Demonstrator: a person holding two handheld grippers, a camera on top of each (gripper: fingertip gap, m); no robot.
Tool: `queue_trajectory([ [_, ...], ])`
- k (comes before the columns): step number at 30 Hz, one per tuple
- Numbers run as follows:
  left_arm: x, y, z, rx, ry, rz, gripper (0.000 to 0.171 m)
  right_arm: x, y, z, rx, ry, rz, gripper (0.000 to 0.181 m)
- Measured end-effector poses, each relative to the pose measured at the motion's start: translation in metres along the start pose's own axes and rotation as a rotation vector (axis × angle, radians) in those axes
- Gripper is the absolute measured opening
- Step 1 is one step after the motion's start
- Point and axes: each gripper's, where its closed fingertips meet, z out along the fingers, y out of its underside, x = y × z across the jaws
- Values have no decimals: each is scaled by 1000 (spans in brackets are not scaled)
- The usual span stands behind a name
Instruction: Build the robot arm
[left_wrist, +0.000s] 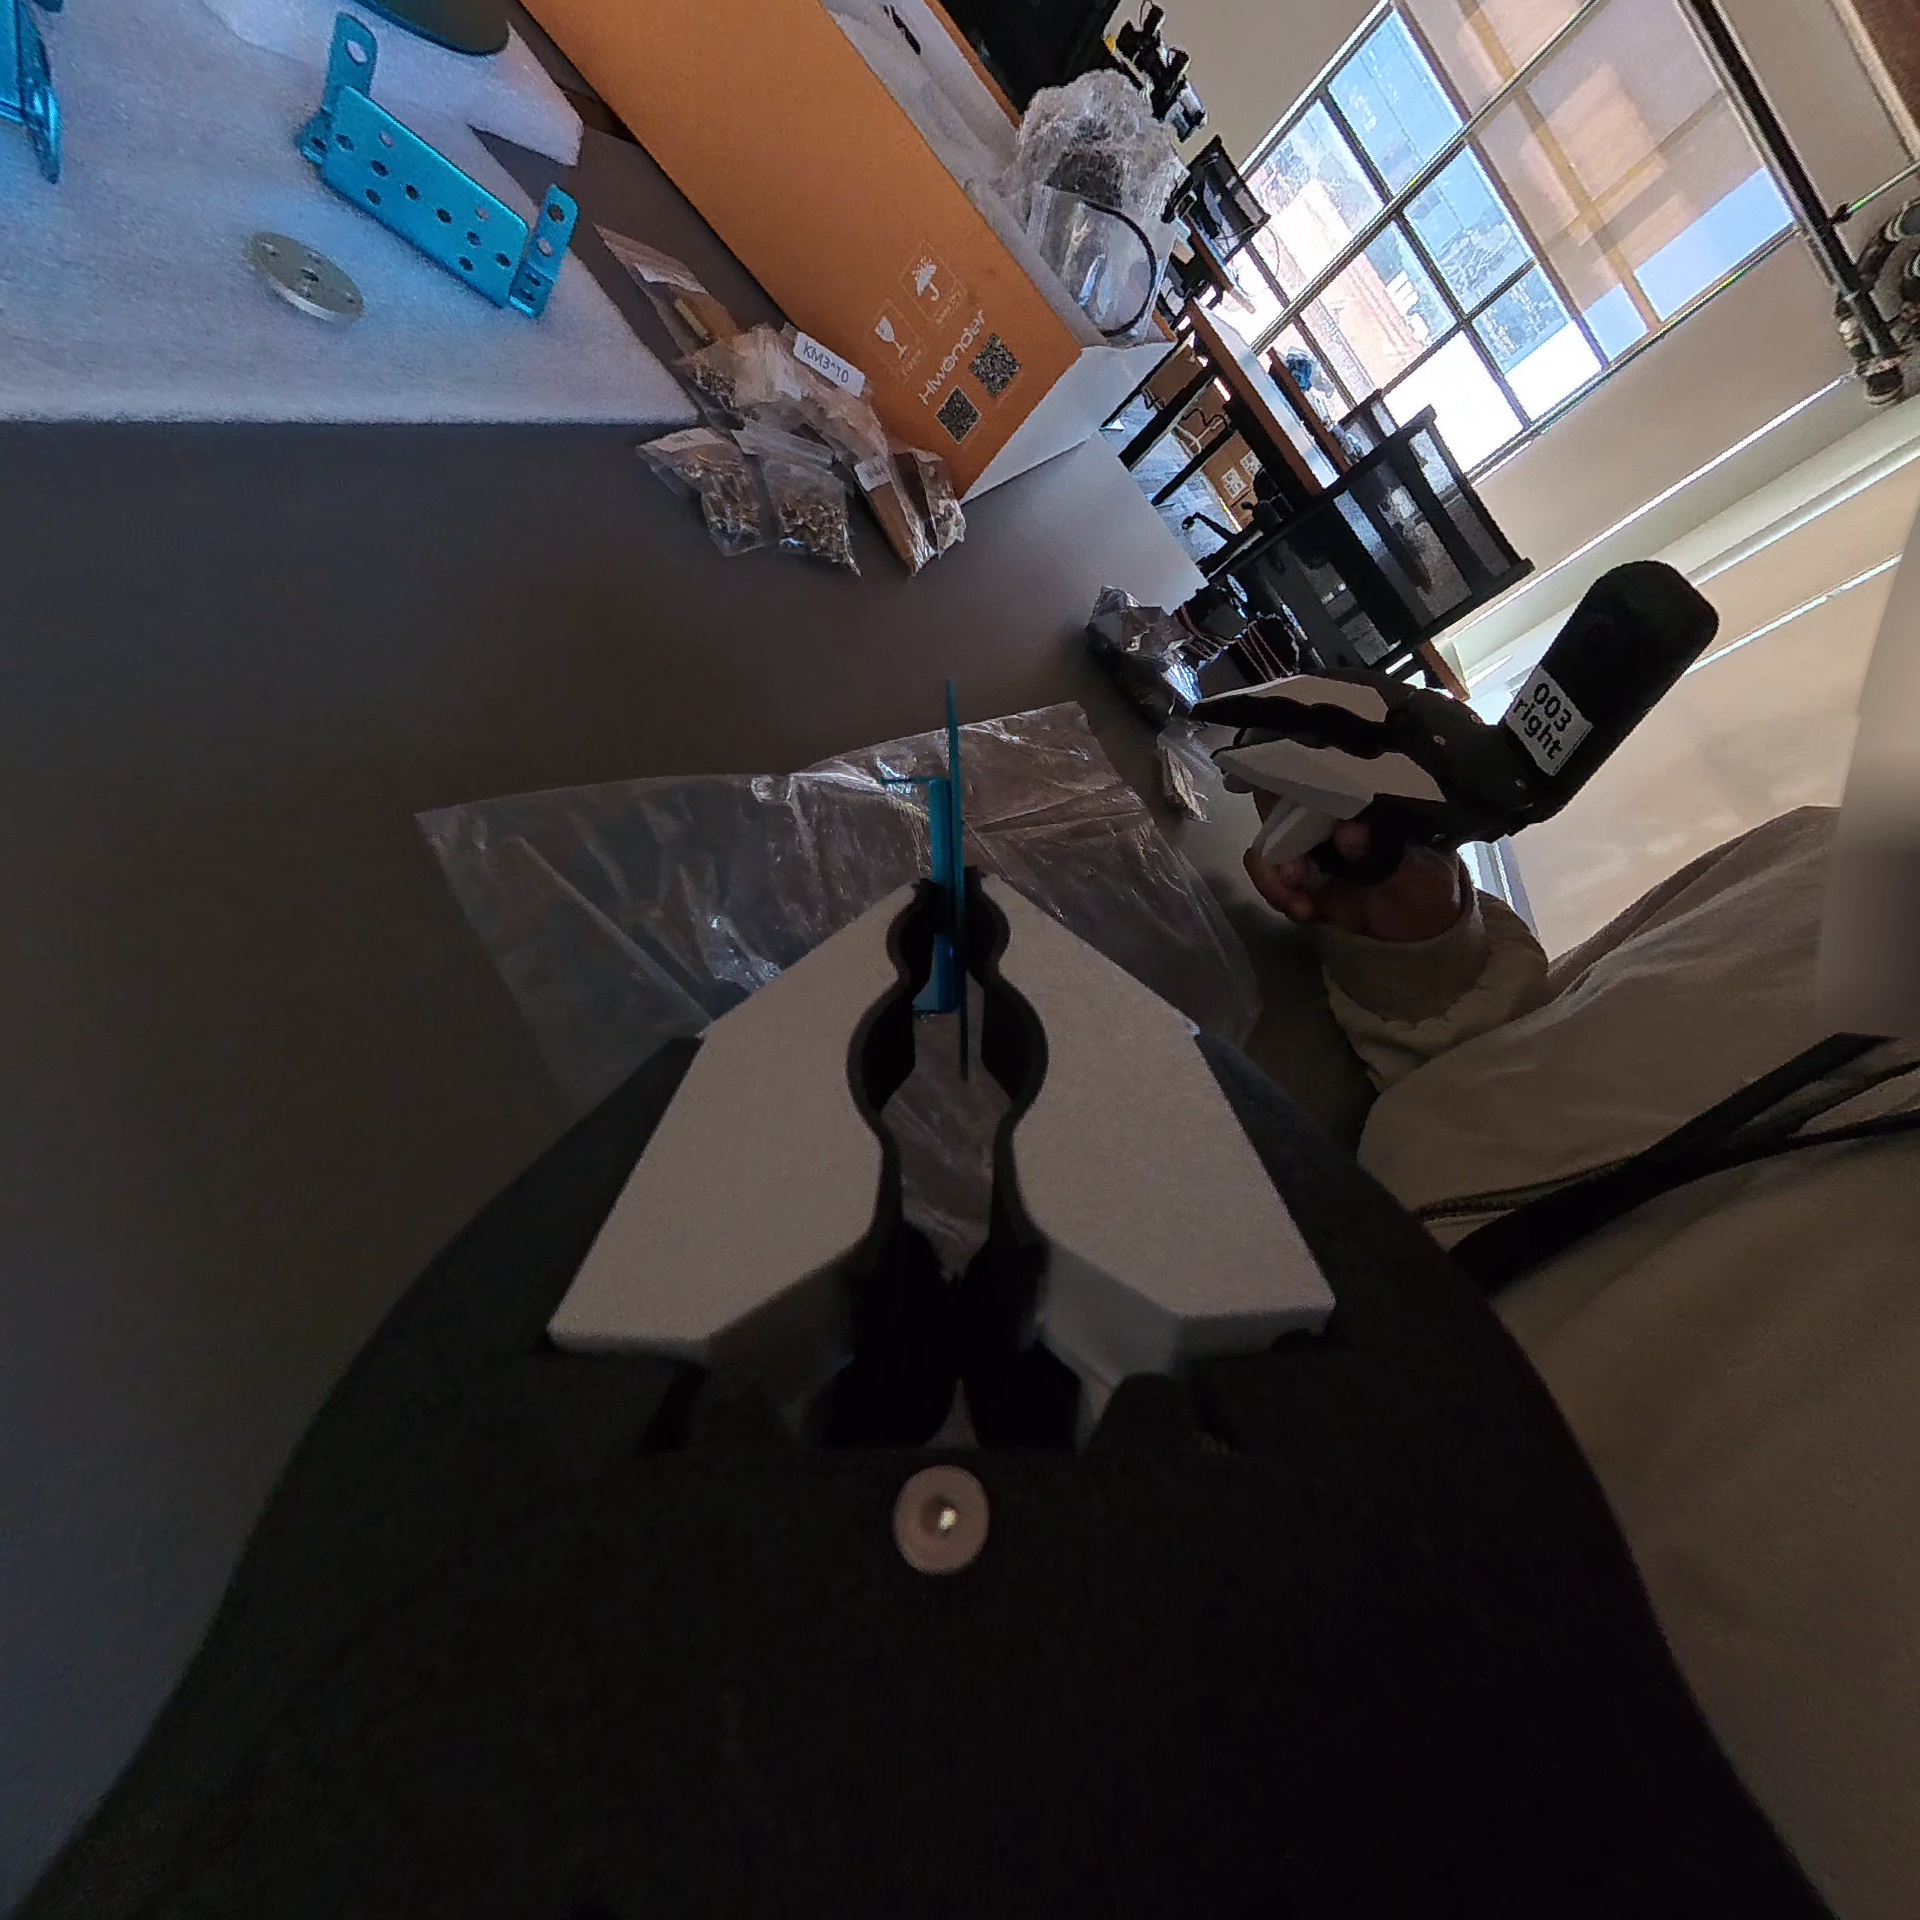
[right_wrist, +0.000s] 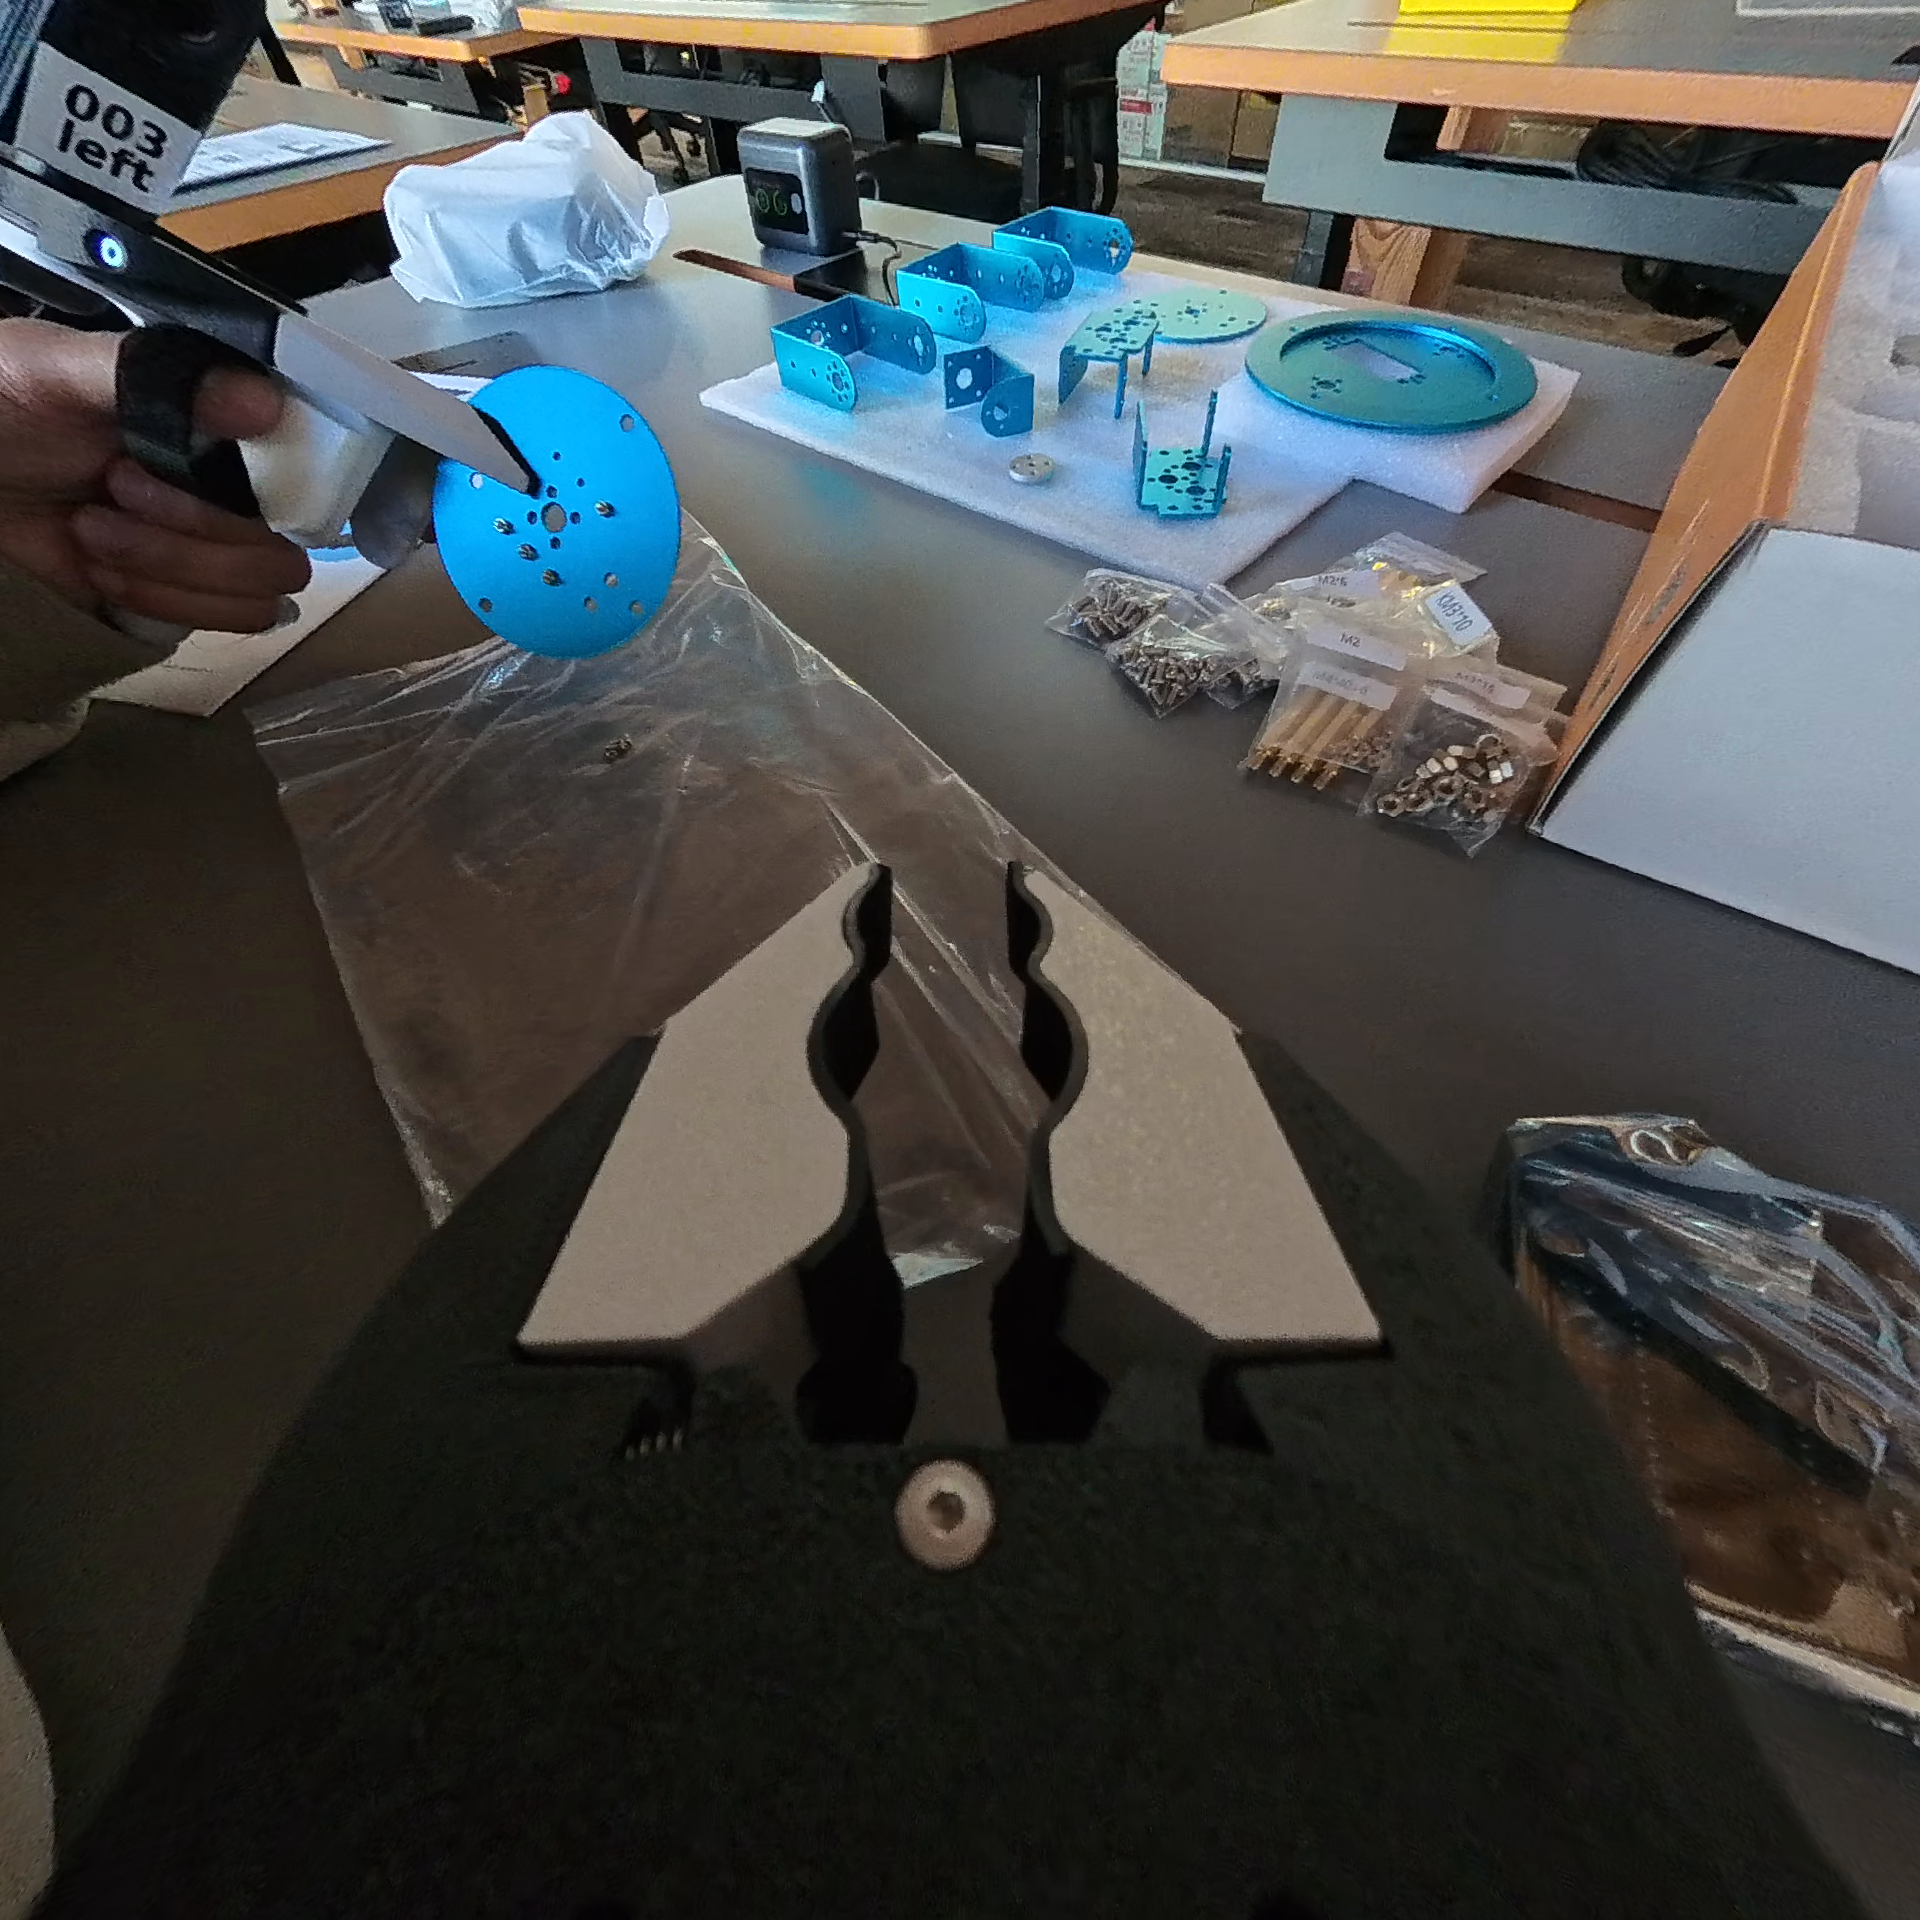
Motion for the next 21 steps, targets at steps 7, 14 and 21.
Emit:
queue_trajectory([
  [7,2,1,0,-4,1,5,4,-1,4,3,-15,-6,-1,20],
  [14,5,-1,-1,5,7,5,4,-4,5,5,-15,-22,3,21],
  [21,1,-2,-3,13,33,-34,3,67,-89,-33,-96,-36,-148,32],
])
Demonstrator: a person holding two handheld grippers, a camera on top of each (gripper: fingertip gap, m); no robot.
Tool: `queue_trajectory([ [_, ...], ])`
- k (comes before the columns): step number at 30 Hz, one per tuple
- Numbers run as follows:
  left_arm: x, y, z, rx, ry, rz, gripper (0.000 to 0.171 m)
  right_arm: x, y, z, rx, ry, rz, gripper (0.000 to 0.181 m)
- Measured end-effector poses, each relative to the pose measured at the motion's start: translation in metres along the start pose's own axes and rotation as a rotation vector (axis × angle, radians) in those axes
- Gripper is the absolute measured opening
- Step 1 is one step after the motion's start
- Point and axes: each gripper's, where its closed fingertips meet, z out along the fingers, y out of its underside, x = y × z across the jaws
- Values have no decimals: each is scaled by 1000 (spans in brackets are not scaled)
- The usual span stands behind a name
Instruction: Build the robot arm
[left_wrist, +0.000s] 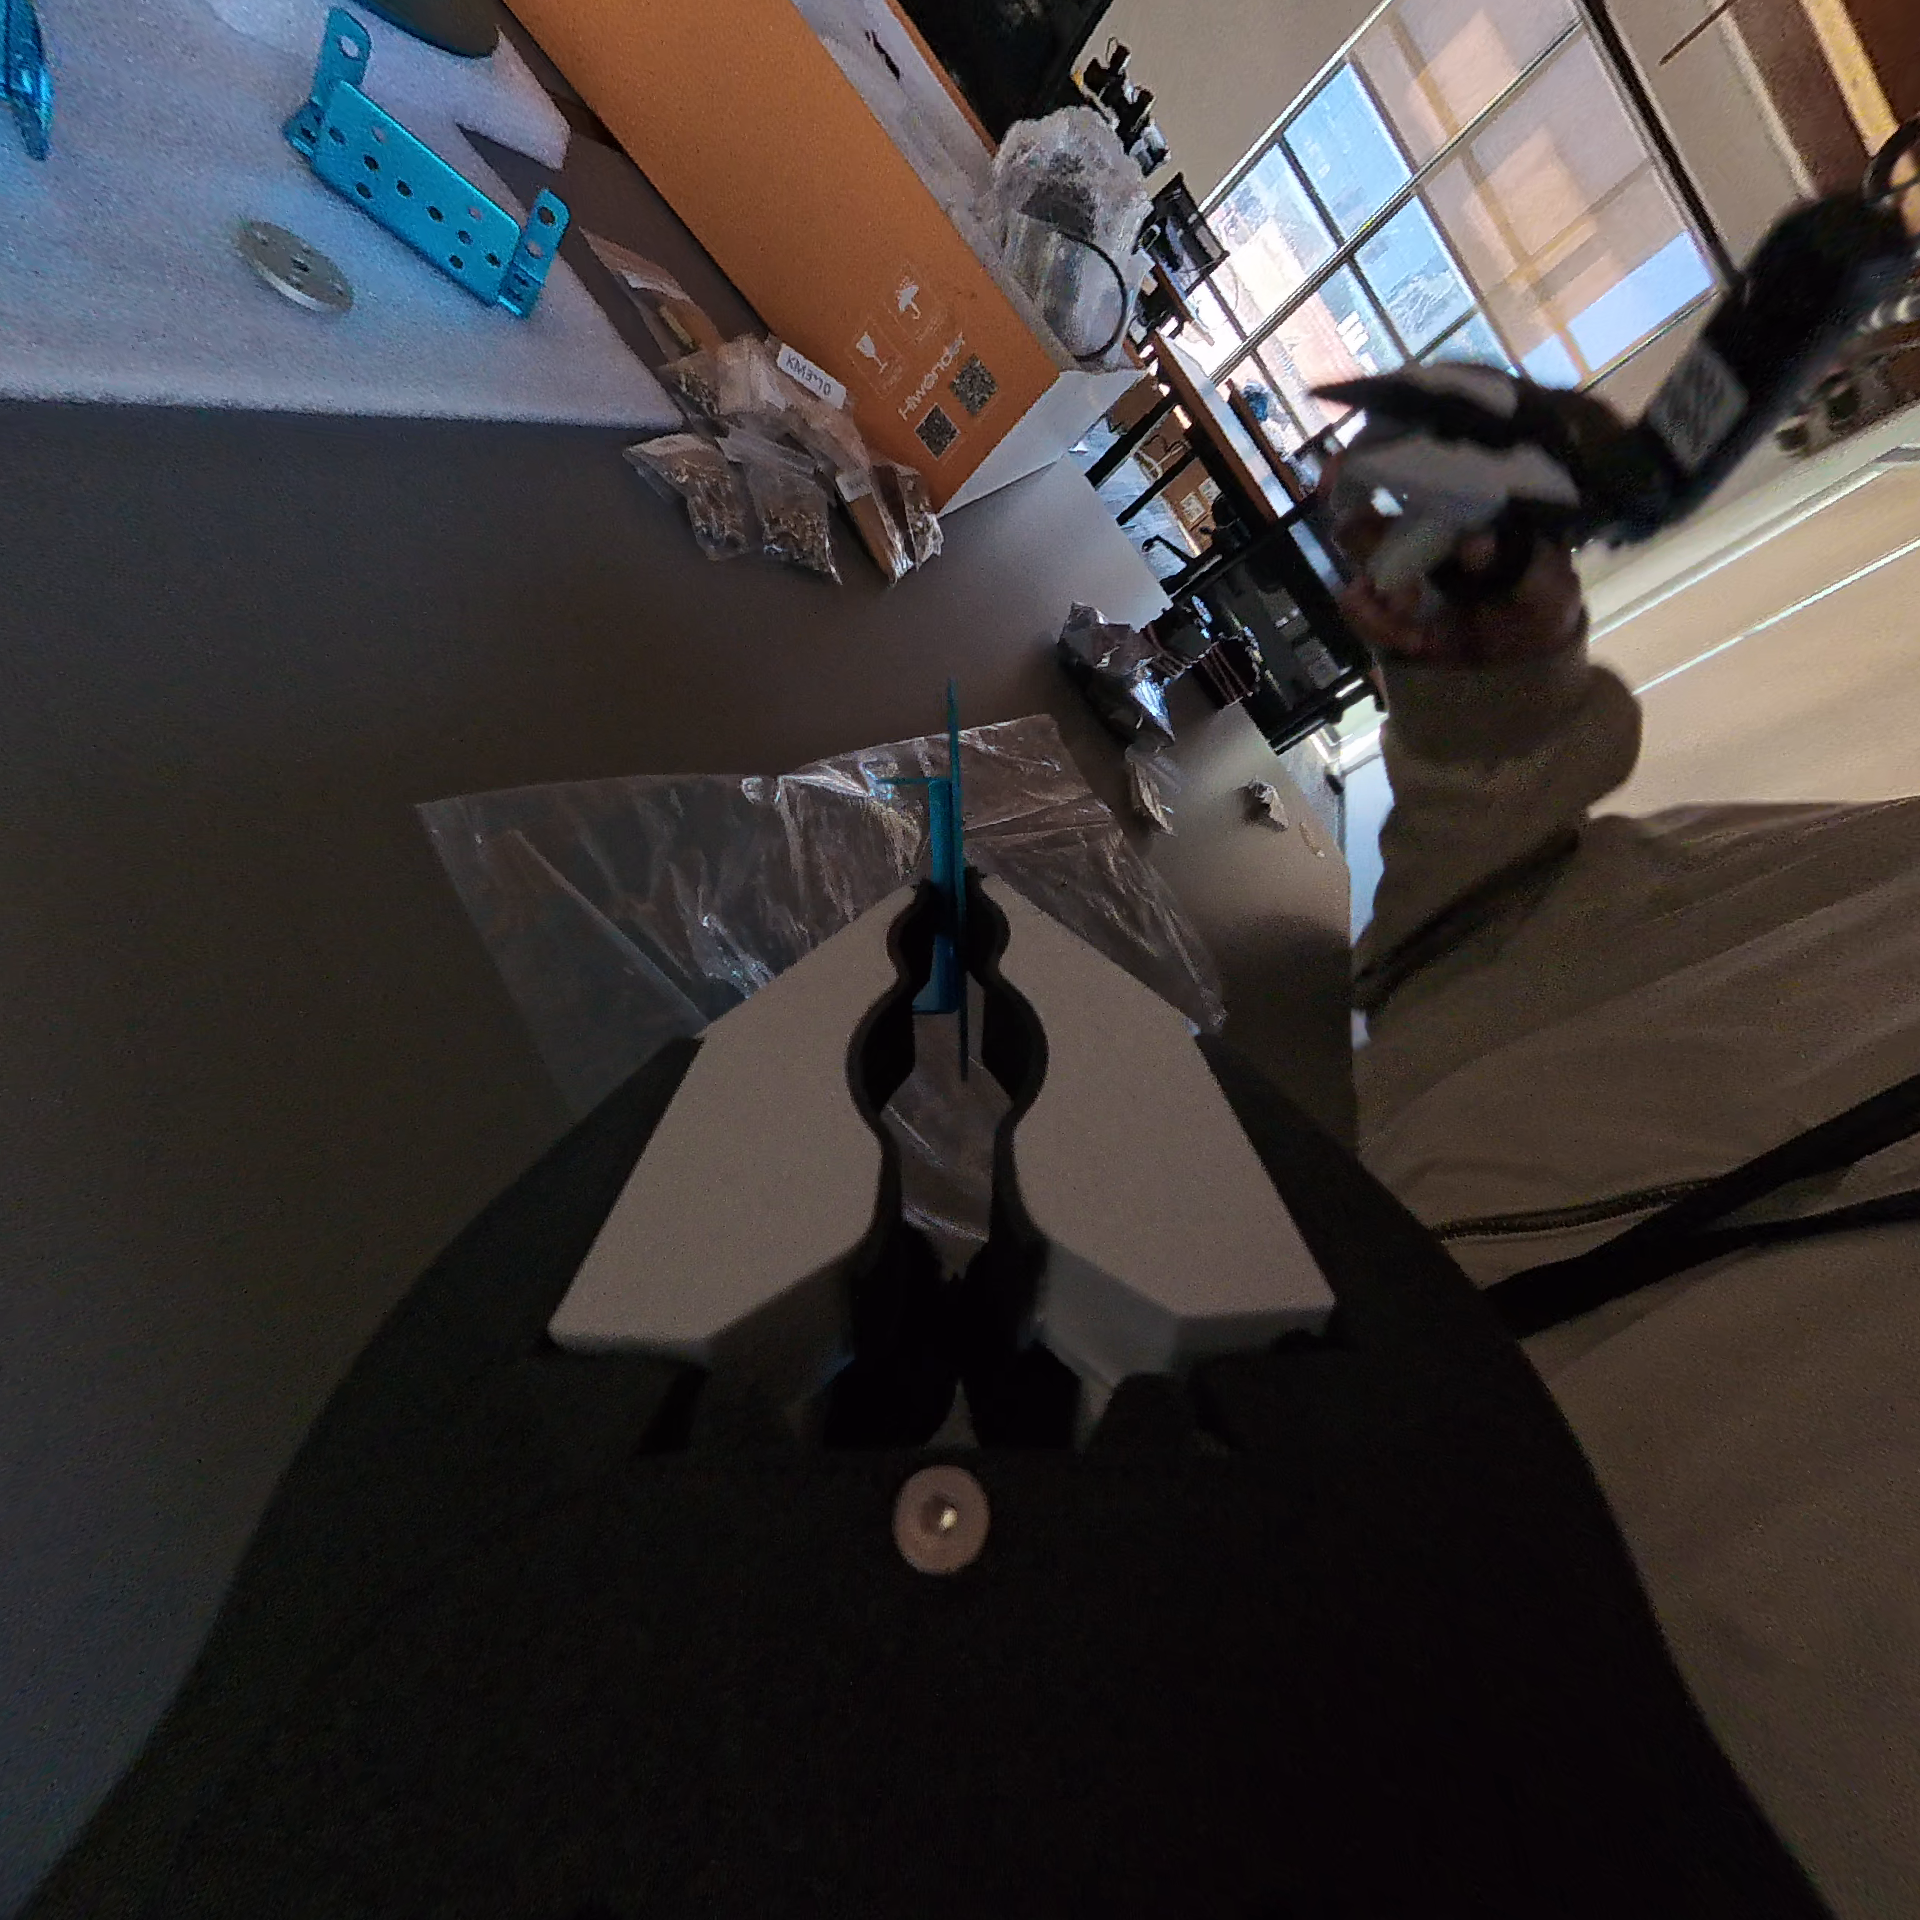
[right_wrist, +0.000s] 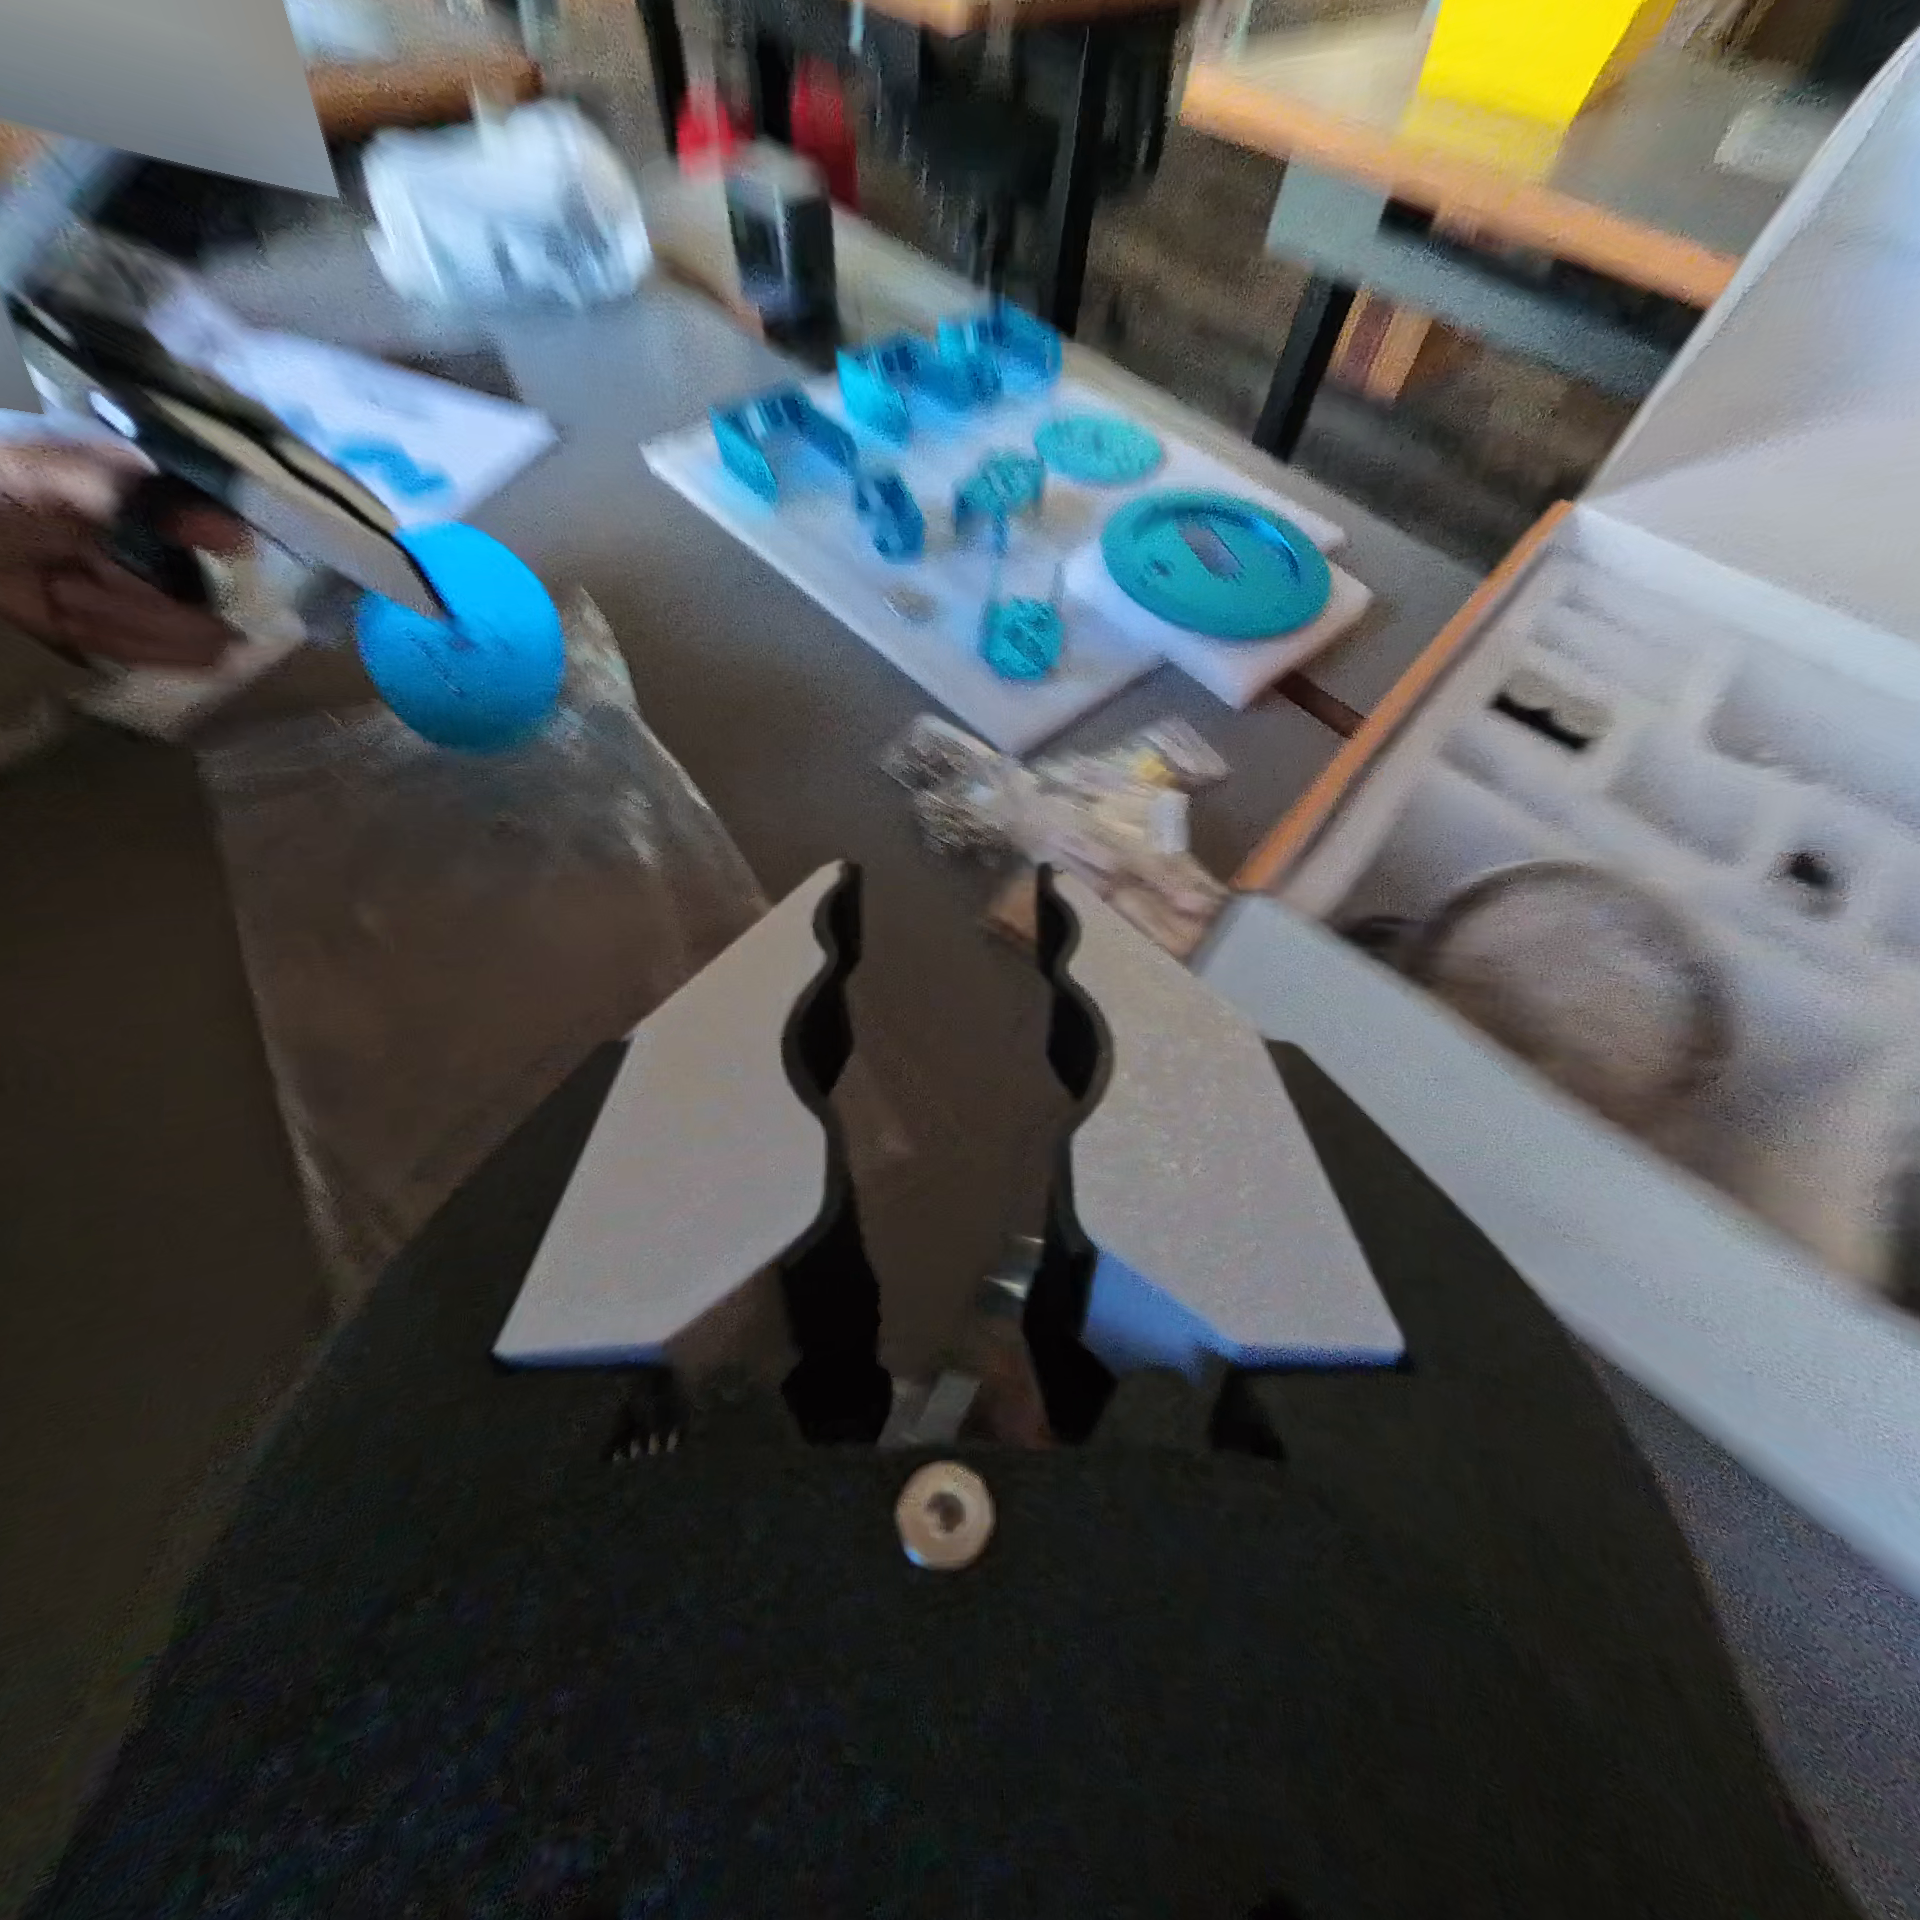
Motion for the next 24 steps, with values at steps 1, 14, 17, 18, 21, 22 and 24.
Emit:
queue_trajectory([
  [1,1,-1,-1,5,10,-9,3,30,-8,0,-109,8,-68,39],
  [14,23,8,5,-51,25,114,4,332,36,170,-748,-164,30,36],
  [17,18,9,8,-53,17,104,4,337,72,176,-880,-166,-38,17],
  [18,16,10,8,-54,19,89,4,339,77,174,-909,-163,-65,0],
  [21,11,11,9,-59,19,67,4,344,43,173,-778,-163,-54,0],
  [22,11,11,9,-58,17,65,4,346,29,167,-744,-168,-37,0],
  [24,12,11,8,-56,21,67,3,354,7,150,-716,-154,-28,0],
])
